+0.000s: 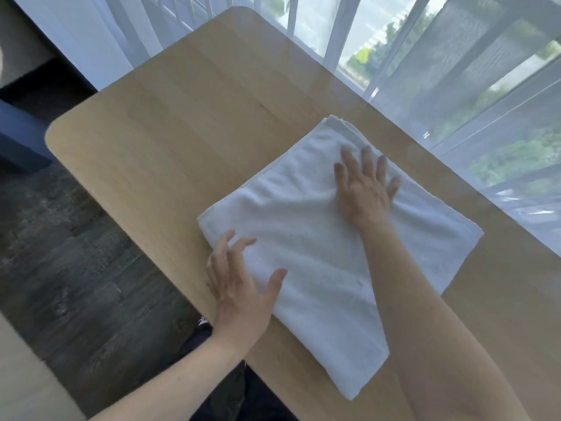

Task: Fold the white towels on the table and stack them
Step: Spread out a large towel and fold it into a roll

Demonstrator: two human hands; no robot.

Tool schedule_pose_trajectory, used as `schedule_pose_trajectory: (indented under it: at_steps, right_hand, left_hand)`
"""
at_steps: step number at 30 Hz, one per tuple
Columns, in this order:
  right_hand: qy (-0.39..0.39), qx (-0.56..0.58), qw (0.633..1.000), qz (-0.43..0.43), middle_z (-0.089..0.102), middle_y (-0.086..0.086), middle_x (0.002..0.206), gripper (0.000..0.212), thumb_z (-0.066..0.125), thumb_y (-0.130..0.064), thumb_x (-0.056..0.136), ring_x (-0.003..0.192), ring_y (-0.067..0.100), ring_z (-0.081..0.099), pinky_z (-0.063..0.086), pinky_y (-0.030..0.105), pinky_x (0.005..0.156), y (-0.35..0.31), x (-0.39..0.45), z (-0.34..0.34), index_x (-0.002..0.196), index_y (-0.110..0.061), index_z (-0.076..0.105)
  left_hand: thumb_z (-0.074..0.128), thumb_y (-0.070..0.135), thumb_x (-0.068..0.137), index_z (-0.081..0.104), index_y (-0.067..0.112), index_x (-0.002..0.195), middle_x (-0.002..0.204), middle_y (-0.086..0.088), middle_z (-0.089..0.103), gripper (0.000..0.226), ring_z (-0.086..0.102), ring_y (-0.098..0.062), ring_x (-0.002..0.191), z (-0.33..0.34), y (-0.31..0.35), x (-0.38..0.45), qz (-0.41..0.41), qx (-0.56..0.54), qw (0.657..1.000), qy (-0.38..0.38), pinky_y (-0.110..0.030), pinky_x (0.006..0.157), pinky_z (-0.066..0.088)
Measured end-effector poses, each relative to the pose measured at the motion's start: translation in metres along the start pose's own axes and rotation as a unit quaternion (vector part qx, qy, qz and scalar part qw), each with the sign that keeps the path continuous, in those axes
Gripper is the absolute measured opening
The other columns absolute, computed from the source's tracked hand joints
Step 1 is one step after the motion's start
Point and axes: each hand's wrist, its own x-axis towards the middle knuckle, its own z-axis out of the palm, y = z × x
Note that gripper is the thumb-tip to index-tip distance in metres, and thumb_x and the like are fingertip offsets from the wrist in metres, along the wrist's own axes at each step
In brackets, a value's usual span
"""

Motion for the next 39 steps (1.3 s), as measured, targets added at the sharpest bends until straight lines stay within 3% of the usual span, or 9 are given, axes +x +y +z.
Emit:
schedule_pose_trajectory:
  at_steps: [3, 6, 12, 15, 19, 22, 27, 31, 39]
  right_hand:
    - [0.025, 0.026, 0.999, -0.025, 0.004, -0.005, 0.169, 0.058, 0.016, -0.06, 0.101, 0.155, 0.023, -0.002, -0.008, 0.055, 0.121, 0.009, -0.003, -0.007, 0.157, -0.045, 0.015]
    - [0.044, -0.043, 0.998, -0.017, 0.005, -0.003, 0.169, 0.061, 0.019, -0.059, 0.102, 0.155, 0.021, 0.001, -0.005, 0.048, 0.124, 0.032, -0.038, 0.0, 0.159, -0.041, 0.011]
    - [0.056, -0.023, 0.985, 0.162, -0.005, 0.003, 0.169, 0.071, 0.007, -0.066, 0.097, 0.155, 0.024, -0.005, -0.003, 0.049, 0.124, 0.067, -0.075, 0.011, 0.16, -0.034, 0.0]
    - [0.064, 0.002, 0.974, 0.216, -0.012, 0.006, 0.168, 0.07, 0.009, -0.063, 0.099, 0.154, 0.029, -0.01, -0.007, 0.054, 0.122, 0.063, -0.109, 0.022, 0.159, -0.032, -0.01]
    - [0.046, 0.036, 0.966, 0.251, -0.036, -0.001, 0.161, 0.07, 0.012, -0.056, 0.101, 0.151, 0.03, -0.024, -0.016, 0.067, 0.115, 0.023, -0.165, 0.042, 0.155, -0.03, -0.026]
    - [0.026, 0.05, 0.972, 0.229, -0.046, -0.006, 0.155, 0.067, 0.01, -0.048, 0.103, 0.146, 0.025, -0.037, -0.02, 0.07, 0.11, -0.008, -0.196, 0.06, 0.149, -0.031, -0.036]
    - [0.073, 0.079, 0.993, 0.052, -0.014, -0.005, 0.168, 0.058, 0.015, -0.038, 0.107, 0.154, 0.017, -0.017, -0.013, 0.052, 0.122, 0.006, -0.191, 0.053, 0.161, -0.028, -0.003]
    - [0.026, -0.04, 0.998, -0.052, -0.004, -0.006, 0.169, 0.064, 0.018, -0.059, 0.101, 0.155, 0.016, -0.011, -0.01, 0.049, 0.124, 0.058, -0.144, 0.032, 0.16, -0.039, 0.004]
    - [0.058, 0.009, 0.96, 0.274, -0.005, 0.006, 0.169, 0.065, 0.018, -0.048, 0.105, 0.155, 0.022, -0.006, -0.007, 0.047, 0.124, 0.133, -0.056, -0.022, 0.162, -0.019, 0.006]
  left_hand:
    - [0.056, 0.066, 0.088, 0.014, 0.043, 0.152, 0.16, 0.028, -0.021, 0.08, -0.025, -0.003, 0.148, 0.022, -0.001, -0.031, -0.037, -0.031, 0.996, -0.069, -0.042, 0.12, 0.006]
    - [0.055, 0.07, 0.086, -0.006, 0.04, 0.158, 0.151, 0.028, -0.043, 0.099, -0.046, -0.007, 0.139, 0.036, 0.002, -0.019, -0.048, 0.004, 0.994, -0.102, -0.035, 0.112, 0.002]
    - [0.063, 0.068, 0.082, -0.001, 0.036, 0.159, 0.155, 0.023, -0.037, 0.105, -0.045, -0.005, 0.136, 0.03, -0.009, 0.061, 0.053, 0.101, 0.972, -0.205, -0.03, 0.115, -0.012]
    - [0.064, 0.065, 0.083, 0.002, 0.034, 0.16, 0.154, 0.018, -0.036, 0.103, -0.038, -0.005, 0.138, 0.015, 0.005, 0.111, 0.119, 0.203, 0.937, -0.257, -0.036, 0.123, -0.002]
    - [0.059, 0.053, 0.094, -0.016, 0.042, 0.156, 0.15, 0.004, -0.052, 0.098, -0.053, -0.018, 0.133, 0.012, 0.042, 0.142, 0.227, 0.387, 0.877, -0.174, -0.051, 0.123, 0.004]
    - [0.045, 0.014, 0.102, -0.018, 0.04, 0.156, 0.154, 0.001, -0.047, 0.087, -0.045, -0.023, 0.141, 0.036, 0.056, 0.102, 0.314, 0.371, 0.861, -0.151, -0.046, 0.123, -0.003]
    - [-0.004, 0.052, 0.1, -0.028, 0.03, 0.153, 0.162, 0.007, -0.033, 0.062, -0.038, -0.013, 0.145, 0.049, 0.019, 0.053, 0.251, 0.355, 0.873, -0.223, -0.033, 0.119, -0.024]
    - [0.004, 0.054, 0.102, -0.021, 0.032, 0.156, 0.166, 0.007, -0.024, 0.064, -0.027, -0.015, 0.151, 0.056, 0.015, 0.066, 0.288, 0.353, 0.867, -0.202, -0.037, 0.123, -0.017]
    - [0.003, 0.056, 0.103, -0.018, 0.033, 0.158, 0.168, 0.004, -0.019, 0.063, -0.021, -0.019, 0.153, 0.06, 0.015, 0.065, 0.307, 0.361, 0.862, -0.182, -0.043, 0.125, -0.006]
